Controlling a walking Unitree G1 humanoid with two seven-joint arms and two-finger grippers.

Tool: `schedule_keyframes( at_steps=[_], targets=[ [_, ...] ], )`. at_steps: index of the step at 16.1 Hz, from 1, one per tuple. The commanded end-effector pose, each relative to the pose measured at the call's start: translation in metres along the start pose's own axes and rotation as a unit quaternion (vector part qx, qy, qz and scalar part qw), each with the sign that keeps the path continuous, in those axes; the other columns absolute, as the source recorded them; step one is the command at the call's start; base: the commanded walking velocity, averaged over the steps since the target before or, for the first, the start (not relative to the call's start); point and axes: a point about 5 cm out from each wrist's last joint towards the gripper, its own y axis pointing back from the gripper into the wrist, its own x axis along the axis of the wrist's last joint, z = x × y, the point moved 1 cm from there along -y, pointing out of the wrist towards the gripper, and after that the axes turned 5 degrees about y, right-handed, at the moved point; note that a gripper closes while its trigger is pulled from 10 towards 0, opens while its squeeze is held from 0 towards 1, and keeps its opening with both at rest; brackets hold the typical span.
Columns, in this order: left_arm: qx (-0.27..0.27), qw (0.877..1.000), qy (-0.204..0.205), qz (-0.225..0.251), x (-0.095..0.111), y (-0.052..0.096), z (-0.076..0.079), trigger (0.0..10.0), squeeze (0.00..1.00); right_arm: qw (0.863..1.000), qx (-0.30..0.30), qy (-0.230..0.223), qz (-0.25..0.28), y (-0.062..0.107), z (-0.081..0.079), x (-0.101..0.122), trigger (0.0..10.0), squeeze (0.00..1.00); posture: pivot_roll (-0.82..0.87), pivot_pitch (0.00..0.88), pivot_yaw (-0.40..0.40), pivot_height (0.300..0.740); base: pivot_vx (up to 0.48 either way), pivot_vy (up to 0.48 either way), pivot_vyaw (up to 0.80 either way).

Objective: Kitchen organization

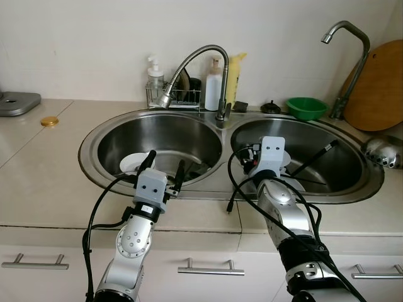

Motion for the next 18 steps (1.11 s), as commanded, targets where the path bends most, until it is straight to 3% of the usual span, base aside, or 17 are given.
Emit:
schedule_keyframes(
  at_steps=[1, 5, 7, 12, 13, 14, 15, 18],
  targets=[
    [-0.010, 1.000, 0.003, -0.003, -0.001, 0.000, 0.005, 10.0, 0.00, 1.000, -0.008, -0.006, 0.006, -0.002, 0.004, 0.003, 10.0, 1.00, 0.07, 0.000, -0.034, 0.740, 0.000, 0.000, 0.00],
    [-0.012, 1.000, 0.003, -0.006, -0.002, 0.001, 0.005, 10.0, 0.00, 0.998, -0.049, 0.031, -0.007, -0.002, 0.018, -0.002, 10.0, 1.00, 0.07, 0.000, -0.033, 0.740, 0.000, 0.000, 0.00],
    [-0.011, 1.000, 0.004, -0.006, -0.002, 0.002, 0.004, 10.0, 0.00, 0.998, -0.059, 0.015, 0.024, -0.001, 0.023, 0.007, 10.0, 1.00, 0.07, 0.000, -0.031, 0.740, 0.000, 0.000, 0.00],
    [-0.009, 1.000, 0.015, -0.002, 0.000, 0.001, 0.005, 10.0, 0.00, 0.994, -0.047, -0.009, 0.102, 0.007, 0.008, 0.035, 10.0, 1.00, 0.07, 0.000, -0.031, 0.740, 0.000, 0.000, 0.00],
    [-0.008, 1.000, 0.013, -0.002, 0.000, 0.001, 0.004, 10.0, 0.00, 0.990, -0.033, -0.010, 0.134, 0.010, 0.002, 0.046, 10.0, 0.49, 0.07, 0.000, -0.029, 0.740, 0.000, 0.304, 0.00],
    [-0.008, 1.000, 0.013, -0.002, 0.000, 0.001, 0.004, 10.0, 0.00, 0.990, -0.031, -0.010, 0.139, 0.011, 0.001, 0.048, 10.0, 0.49, 0.07, 0.000, -0.029, 0.740, 0.000, 0.304, 0.00],
    [-0.007, 1.000, 0.012, 0.004, 0.003, 0.000, 0.003, 10.0, 0.00, 0.987, -0.029, -0.009, 0.156, 0.014, -0.001, 0.053, 10.0, 0.00, 0.07, 0.000, -0.029, 0.740, 0.000, 0.480, 0.00],
    [-0.003, 1.000, 0.011, 0.018, 0.009, -0.003, 0.002, 10.0, 0.00, 0.986, -0.009, -0.004, 0.168, 0.020, -0.008, 0.055, 10.0, 0.00, 0.07, 0.000, -0.032, 0.740, 0.000, 0.480, 0.00]
  ],
)
